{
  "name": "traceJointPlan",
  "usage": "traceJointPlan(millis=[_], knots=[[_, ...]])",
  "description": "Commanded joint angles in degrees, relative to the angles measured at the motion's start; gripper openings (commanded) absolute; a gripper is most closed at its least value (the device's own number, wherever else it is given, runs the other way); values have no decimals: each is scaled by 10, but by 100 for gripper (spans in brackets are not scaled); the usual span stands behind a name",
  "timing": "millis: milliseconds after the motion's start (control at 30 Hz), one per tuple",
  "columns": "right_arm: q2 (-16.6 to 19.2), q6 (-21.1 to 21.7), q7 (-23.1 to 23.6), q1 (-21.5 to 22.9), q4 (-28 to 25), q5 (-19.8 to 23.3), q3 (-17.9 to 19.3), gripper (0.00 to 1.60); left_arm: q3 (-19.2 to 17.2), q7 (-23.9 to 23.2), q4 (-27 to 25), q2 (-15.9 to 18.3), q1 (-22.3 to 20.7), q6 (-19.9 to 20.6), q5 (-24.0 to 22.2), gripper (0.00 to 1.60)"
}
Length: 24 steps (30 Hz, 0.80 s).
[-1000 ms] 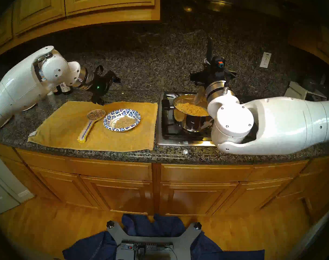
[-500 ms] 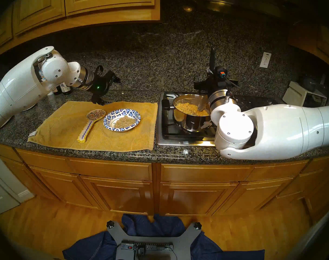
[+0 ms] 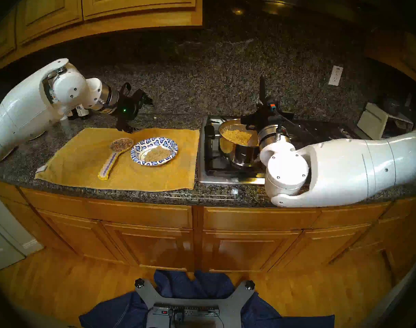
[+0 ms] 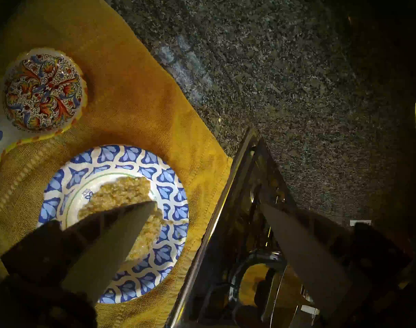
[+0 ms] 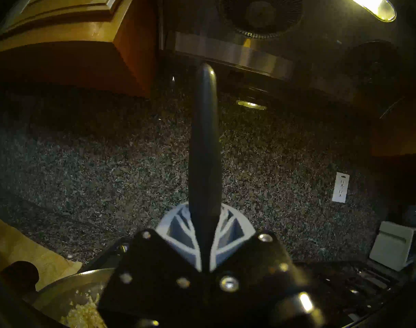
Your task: Scoop oatmeal into bowl
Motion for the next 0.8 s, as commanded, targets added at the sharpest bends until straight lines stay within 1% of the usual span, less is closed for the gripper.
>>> traceJointPlan(millis=[0, 67, 100, 133, 200, 333, 367, 600, 633, 767], knots=[[-16, -7, 0, 4, 8, 26, 24, 0, -20, -10, 1, -1, -22, 2, -1, 160], [-19, -6, 1, 4, 10, 32, 25, 0, -20, -10, 1, -1, -22, 2, -1, 160], [-22, -5, 2, 4, 11, 44, 28, 0, -20, -10, 1, -1, -22, 2, -1, 160], [-22, -5, 2, 4, 11, 44, 28, 0, -20, -10, 1, -1, -22, 2, -1, 160], [-26, -8, 4, 3, 15, 62, 32, 0, -20, -10, 1, -1, -22, 2, -1, 160], [-28, -8, 7, 4, 18, 72, 32, 0, -20, -10, 1, -1, -22, 3, -1, 160], [-28, -8, 9, 6, 19, 83, 34, 0, -20, -10, 1, -1, -22, 3, -1, 160], [-20, -9, 17, 10, 26, 111, 36, 0, -20, -10, 1, -1, -22, 3, -1, 160], [-15, -14, 21, 10, 28, 123, 38, 0, -20, -10, 1, -1, -22, 3, -1, 160], [-9, -17, 28, 11, 30, 135, 38, 0, -20, -10, 1, -1, -22, 3, -1, 160]])
